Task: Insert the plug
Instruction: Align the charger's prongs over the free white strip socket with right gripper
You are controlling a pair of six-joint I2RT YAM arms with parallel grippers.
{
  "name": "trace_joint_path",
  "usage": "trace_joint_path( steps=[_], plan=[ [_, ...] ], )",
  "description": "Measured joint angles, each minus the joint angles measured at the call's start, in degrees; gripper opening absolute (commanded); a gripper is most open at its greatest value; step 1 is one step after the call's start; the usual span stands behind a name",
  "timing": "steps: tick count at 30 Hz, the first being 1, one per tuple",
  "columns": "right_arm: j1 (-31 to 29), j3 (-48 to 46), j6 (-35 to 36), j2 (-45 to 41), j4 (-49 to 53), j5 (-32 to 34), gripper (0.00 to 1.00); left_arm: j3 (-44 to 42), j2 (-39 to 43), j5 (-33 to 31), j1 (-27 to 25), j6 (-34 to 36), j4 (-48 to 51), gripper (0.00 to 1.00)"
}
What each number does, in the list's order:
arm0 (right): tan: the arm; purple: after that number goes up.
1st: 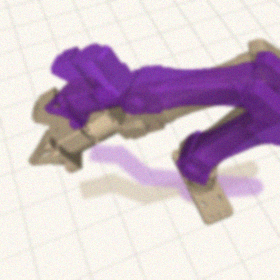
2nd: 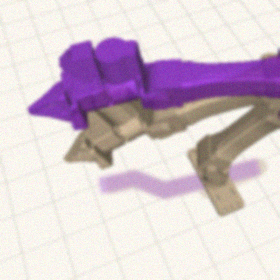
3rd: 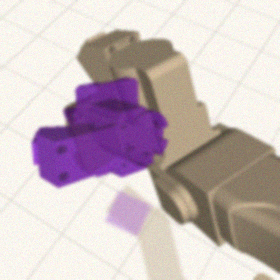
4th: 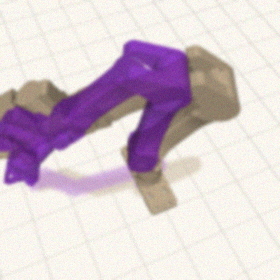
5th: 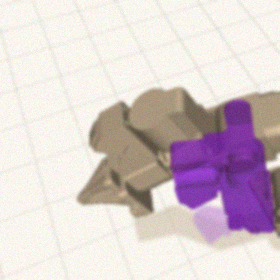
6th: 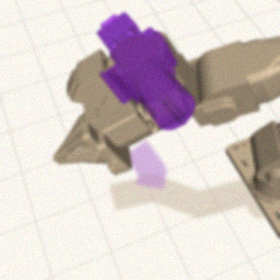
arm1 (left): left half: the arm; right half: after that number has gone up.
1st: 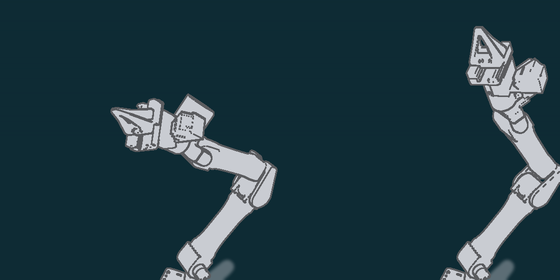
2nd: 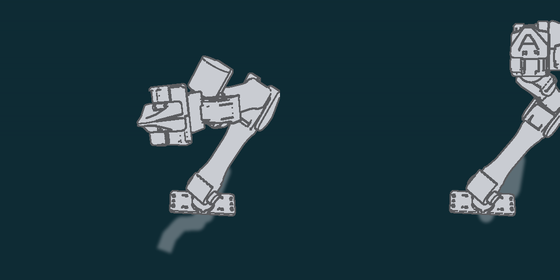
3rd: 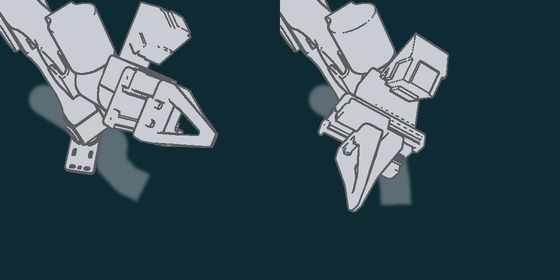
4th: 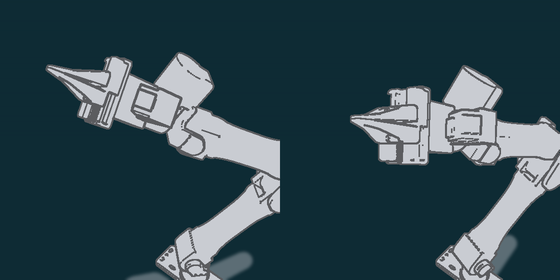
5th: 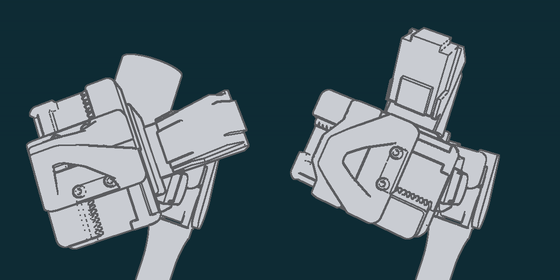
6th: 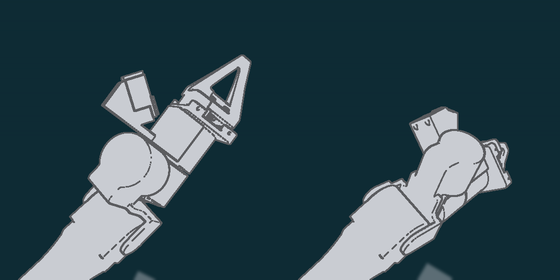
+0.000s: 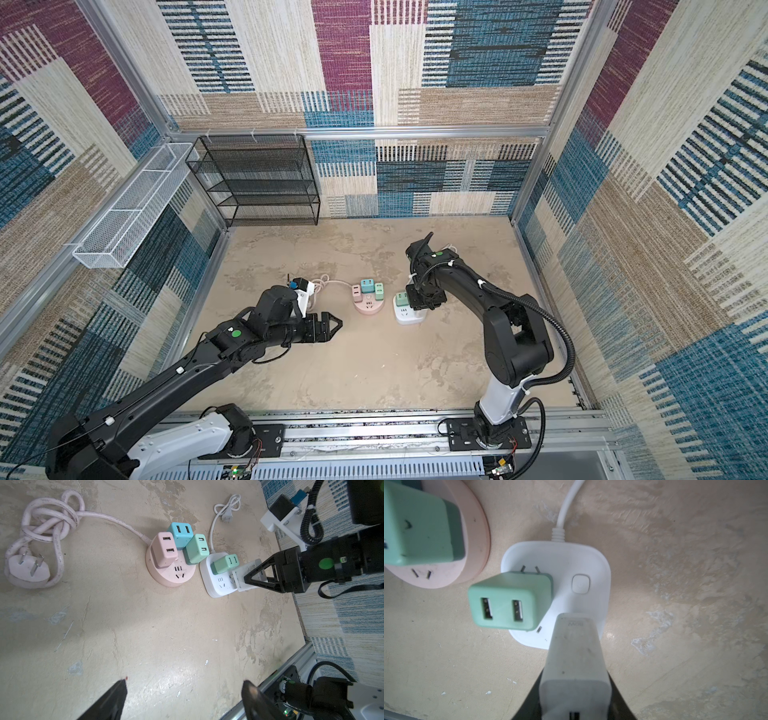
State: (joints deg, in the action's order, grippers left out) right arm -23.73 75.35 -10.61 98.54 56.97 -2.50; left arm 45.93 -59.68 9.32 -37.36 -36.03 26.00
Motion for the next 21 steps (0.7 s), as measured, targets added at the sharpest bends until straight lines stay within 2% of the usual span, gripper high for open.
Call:
trace_joint_path(
  steps=[21],
  plan=[
    [0.0,3.61,-1.07,4.92,2.45,0.11,0.0,-0.02,-1.14,0.07,0.39,0.0,-0.26,0.91]
  ],
)
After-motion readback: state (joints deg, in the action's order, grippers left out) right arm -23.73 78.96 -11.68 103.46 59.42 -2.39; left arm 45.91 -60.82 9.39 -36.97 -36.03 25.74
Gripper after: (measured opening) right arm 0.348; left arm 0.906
